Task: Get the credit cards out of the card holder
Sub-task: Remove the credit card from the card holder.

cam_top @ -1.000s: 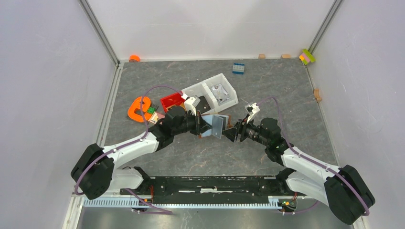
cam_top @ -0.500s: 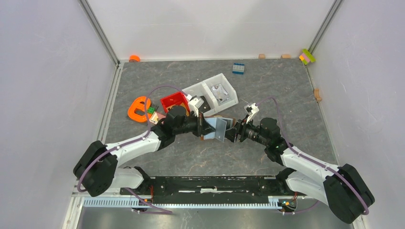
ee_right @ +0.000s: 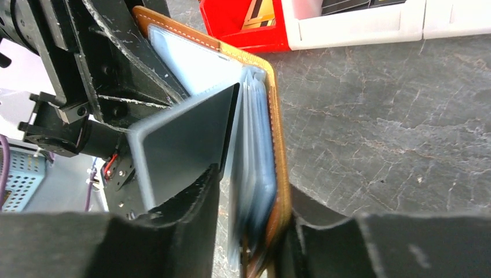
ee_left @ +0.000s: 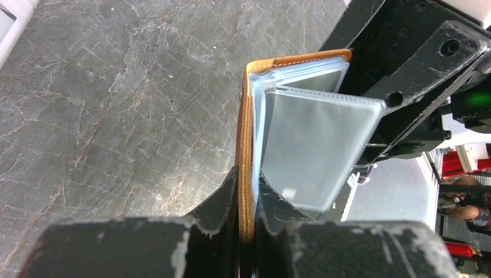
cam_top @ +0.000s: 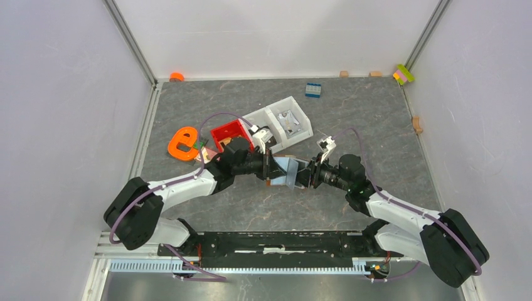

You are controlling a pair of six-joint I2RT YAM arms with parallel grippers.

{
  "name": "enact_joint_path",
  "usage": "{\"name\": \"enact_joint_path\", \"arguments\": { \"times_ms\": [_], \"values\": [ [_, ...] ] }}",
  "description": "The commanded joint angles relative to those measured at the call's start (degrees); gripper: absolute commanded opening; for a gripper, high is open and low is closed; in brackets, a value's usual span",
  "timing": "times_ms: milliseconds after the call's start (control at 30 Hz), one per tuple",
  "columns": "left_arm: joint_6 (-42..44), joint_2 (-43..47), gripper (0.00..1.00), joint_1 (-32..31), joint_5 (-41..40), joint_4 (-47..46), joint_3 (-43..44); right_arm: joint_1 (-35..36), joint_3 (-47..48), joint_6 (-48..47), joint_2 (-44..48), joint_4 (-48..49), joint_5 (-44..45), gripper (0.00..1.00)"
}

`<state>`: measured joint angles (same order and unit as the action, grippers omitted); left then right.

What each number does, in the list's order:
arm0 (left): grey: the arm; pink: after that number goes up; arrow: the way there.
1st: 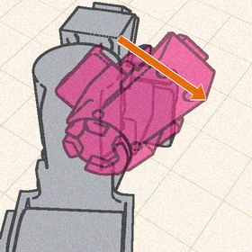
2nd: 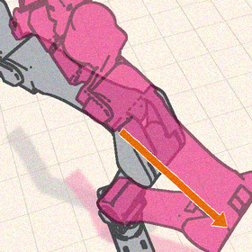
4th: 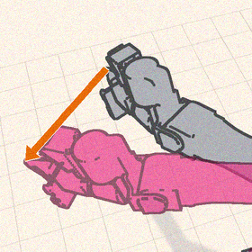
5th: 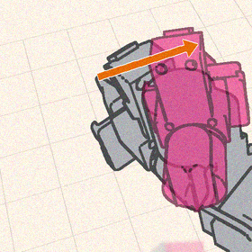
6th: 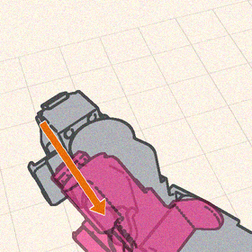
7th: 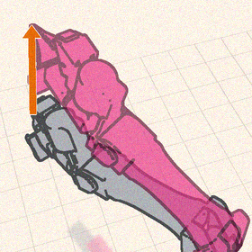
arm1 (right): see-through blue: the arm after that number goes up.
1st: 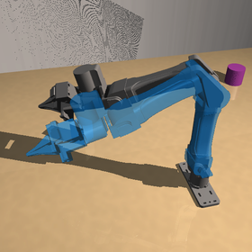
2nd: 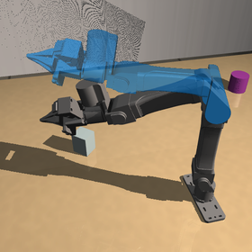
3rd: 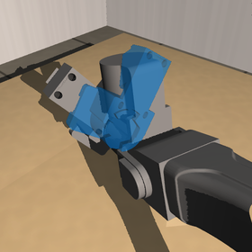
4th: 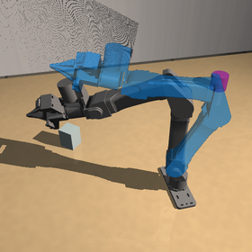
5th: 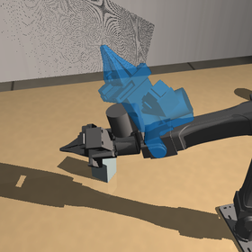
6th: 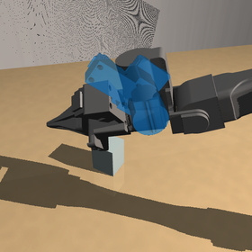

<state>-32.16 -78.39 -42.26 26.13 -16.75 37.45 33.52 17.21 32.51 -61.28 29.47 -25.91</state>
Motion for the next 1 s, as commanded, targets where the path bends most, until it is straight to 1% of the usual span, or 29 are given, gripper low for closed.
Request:
{"name": "enact_joint_path", "arguments": {
  "times_ms": [0, 33, 67, 100, 133, 167, 233, 267, 367, 467, 667, 800, 967],
  "values": [
    [-1.54, 0.55, 0.17, -0.37, 1.47, -2.67, 2.55, 0.56, 2.36, -0.73, -0.01, 1.9, -0.59, 0.32],
    [-1.51, 0.67, 0.2, -0.34, 1.4, -2.63, 2.59, 0.54, 2.67, -1.07, 0.04, 0.85, 0.18, 0.26],
    [-1.36, 0.79, 0.26, -0.37, 1.33, -2.54, 2.52, 0.65, 3.03, -1.64, 0.07, -0.67, 1.61, 0.21],
    [-1.12, 1.03, 0.36, -0.39, 1.2, -2.57, 2.39, 0.66, 3.56, -2.12, 0.08, -2.62, 3.22, 0.18],
    [-0.86, 1.45, 0.44, -0.37, 0.93, -2.58, 2.2, 0.66, 4.1, -2.58, 0.05, -4.69, 5.24, 0.16],
    [-0.51, 1.87, 0.55, -0.44, 0.46, -2.58, 1.79, 0.67, 4.65, -2.88, 0.1, -6.66, 7.33, 0.15],
    [0.27, 3.09, 0.7, -0.91, -1.03, -2.6, 1.11, 0.63, 5.59, -3.28, 0.1, -9.99, 10.47, 0.12],
    [0.56, 3.35, 0.76, -1.26, -2.1, -2.73, 0.75, 0.63, 5.8, -3.28, 0.1, -10.53, 11.36, 0.12],
    [1.55, 2.35, 0.87, -2.92, -3.34, -2.93, 1.17, 0.62, 5.47, -2.89, 0.18, -9.84, 11.17, 0.12],
    [1.76, 0.19, 0.92, -4.02, -2.9, -2.14, 2.6, 0.78, 5.64, -2.42, 0.1, -9.36, 10.66, 0.12],
    [3.71, -1.64, 0.94, -6.26, -5.12, 0.41, 4.53, 2.25, 4.68, 2.8, 1.06, -7.61, 14.44, 0.12],
    [6.24, -1.74, 0.95, -8.45, -8.57, 3.2, 5.91, 3.93, 5.0, 8.17, 2.07, -10.54, 21.25, 0.1],
    [8.76, -2.23, 0.95, -11.08, -12.54, 5.9, 7.31, 6.67, 7.44, 11.87, 3.03, -17.44, 30.43, 0.09]
  ]
}}
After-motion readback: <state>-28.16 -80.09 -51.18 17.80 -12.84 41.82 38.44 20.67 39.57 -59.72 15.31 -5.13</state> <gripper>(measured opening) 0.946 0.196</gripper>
